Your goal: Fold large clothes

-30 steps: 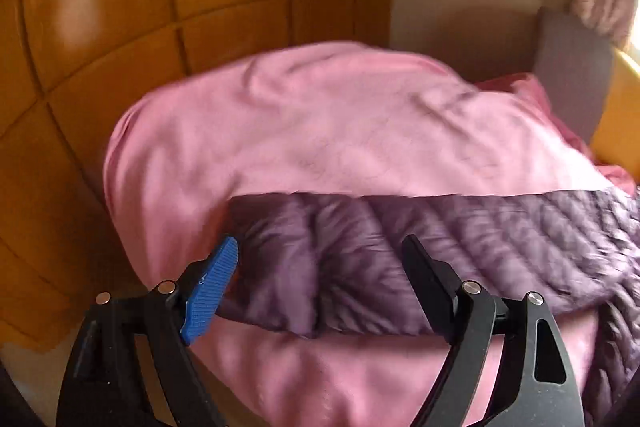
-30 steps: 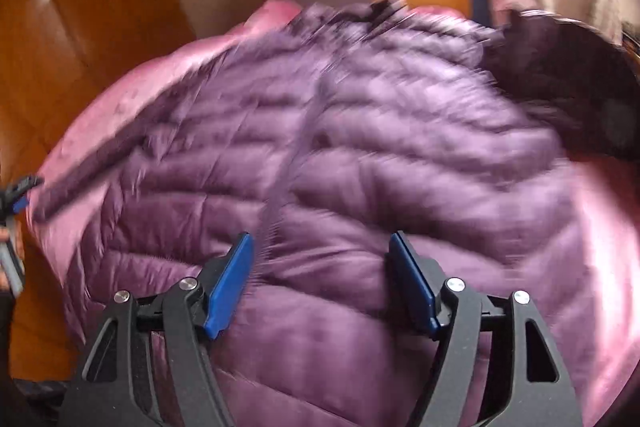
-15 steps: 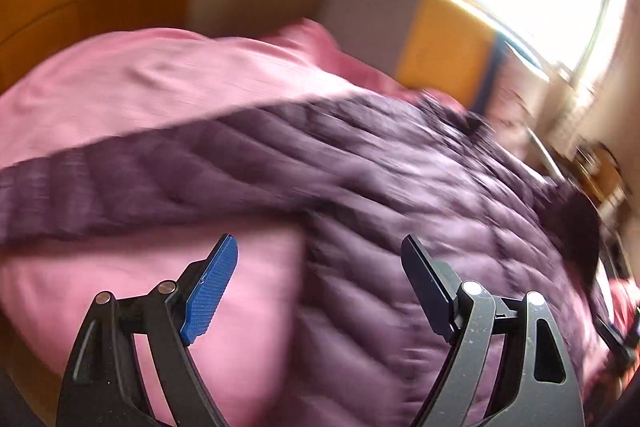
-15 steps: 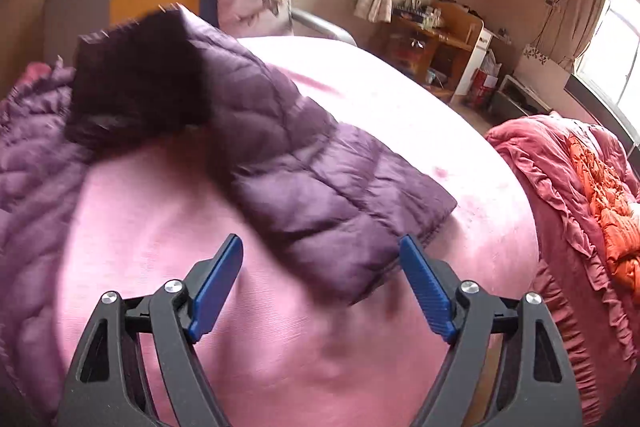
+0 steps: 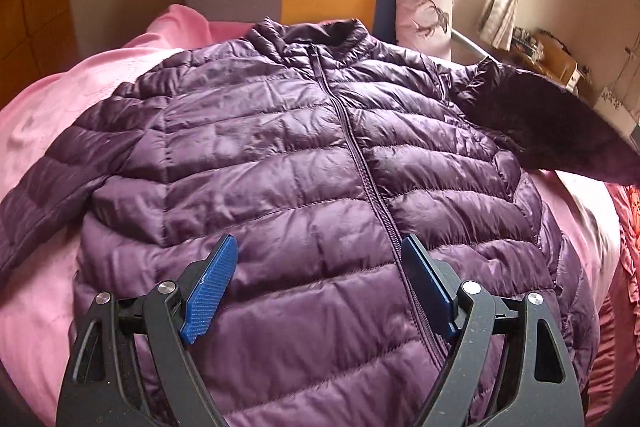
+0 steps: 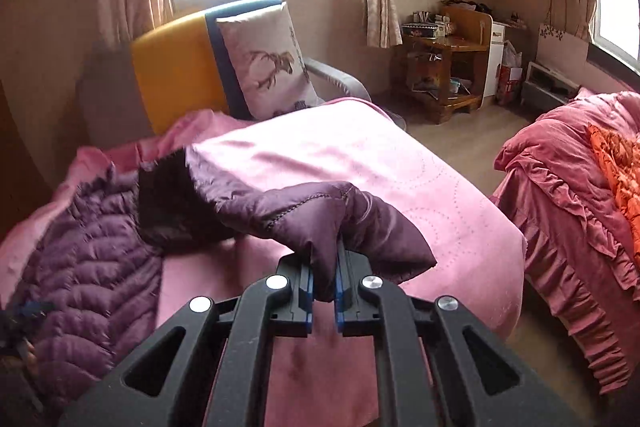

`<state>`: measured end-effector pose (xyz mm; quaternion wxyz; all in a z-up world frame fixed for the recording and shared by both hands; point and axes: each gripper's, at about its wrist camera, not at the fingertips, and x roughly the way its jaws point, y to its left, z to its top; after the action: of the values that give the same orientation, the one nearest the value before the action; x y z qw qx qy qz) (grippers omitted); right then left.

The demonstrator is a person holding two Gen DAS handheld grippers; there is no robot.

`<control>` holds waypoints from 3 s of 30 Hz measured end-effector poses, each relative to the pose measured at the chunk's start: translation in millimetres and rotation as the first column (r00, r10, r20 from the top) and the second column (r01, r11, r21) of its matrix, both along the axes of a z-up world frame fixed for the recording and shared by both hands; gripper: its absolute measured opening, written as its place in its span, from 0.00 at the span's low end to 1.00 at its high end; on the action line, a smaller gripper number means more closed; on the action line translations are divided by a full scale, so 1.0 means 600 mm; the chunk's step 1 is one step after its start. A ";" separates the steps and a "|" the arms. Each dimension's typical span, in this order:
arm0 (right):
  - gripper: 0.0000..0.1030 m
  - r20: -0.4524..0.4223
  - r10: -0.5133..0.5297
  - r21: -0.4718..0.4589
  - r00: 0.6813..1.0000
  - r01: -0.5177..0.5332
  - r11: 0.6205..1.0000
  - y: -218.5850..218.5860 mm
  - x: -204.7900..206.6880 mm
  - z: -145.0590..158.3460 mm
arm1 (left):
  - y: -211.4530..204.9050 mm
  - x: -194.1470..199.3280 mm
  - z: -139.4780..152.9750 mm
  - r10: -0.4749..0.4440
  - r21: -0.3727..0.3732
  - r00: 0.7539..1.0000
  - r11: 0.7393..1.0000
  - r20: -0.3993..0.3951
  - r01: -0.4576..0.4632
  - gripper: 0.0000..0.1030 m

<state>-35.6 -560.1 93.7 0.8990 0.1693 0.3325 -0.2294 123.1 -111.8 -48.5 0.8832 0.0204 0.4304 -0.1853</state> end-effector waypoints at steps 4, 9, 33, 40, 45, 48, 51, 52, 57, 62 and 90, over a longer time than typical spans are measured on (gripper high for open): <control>0.06 0.042 -0.086 0.077 0.995 0.083 0.994 -0.073 -0.011 0.044 | 0.003 0.018 -0.010 0.004 0.015 1.000 1.000 -0.021 -0.004 0.80; 0.06 -0.110 -0.268 0.246 0.957 0.287 0.926 -0.228 0.034 -0.041 | 0.003 0.035 -0.033 0.002 0.028 0.997 1.000 -0.075 0.000 0.81; 0.64 -0.078 0.317 0.037 0.945 -0.315 0.948 0.156 0.416 -0.131 | 0.014 0.099 0.008 0.061 0.049 0.997 0.997 0.045 -0.063 0.83; 0.65 -0.220 0.205 0.127 0.954 -0.181 0.975 0.121 0.527 -0.267 | 0.037 0.111 -0.051 0.112 0.026 0.993 0.993 -0.026 -0.111 0.88; 0.67 -0.196 0.122 0.109 0.973 -0.102 0.989 0.075 0.514 -0.293 | 0.025 0.114 -0.063 0.111 0.069 0.994 0.992 -0.015 -0.110 0.94; 0.67 -0.200 0.101 0.095 0.975 -0.083 0.992 0.074 0.511 -0.283 | 0.031 0.122 -0.067 0.117 0.058 0.993 0.992 -0.028 -0.115 0.96; 0.68 -0.204 0.057 0.039 0.977 -0.050 0.998 0.090 0.489 -0.250 | 0.035 0.122 -0.068 0.117 0.051 0.993 0.992 -0.027 -0.115 0.96; 0.68 -0.191 0.061 0.023 0.980 -0.057 0.998 0.103 0.477 -0.234 | 0.036 0.123 -0.068 0.117 0.048 0.993 0.992 -0.027 -0.115 0.96; 0.69 -0.138 0.260 0.067 0.956 -0.253 0.965 0.212 0.421 -0.186 | 0.036 0.118 -0.065 0.115 0.032 0.993 0.993 -0.024 -0.114 0.96; 0.70 -0.115 0.413 0.147 0.904 -0.396 0.907 0.324 0.343 -0.184 | 0.070 0.103 -0.044 0.161 -0.082 0.987 0.983 -0.016 -0.162 0.96; 0.66 0.075 -0.354 0.523 0.932 0.266 0.810 -0.091 0.034 -0.233 | 0.085 0.031 -0.050 0.135 -0.076 0.991 0.988 0.027 -0.132 0.96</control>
<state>-15.1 -614.9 -46.2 0.7983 0.4690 0.2710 -0.2632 141.9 -60.7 -78.5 0.9006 -0.0381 0.4094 -0.1412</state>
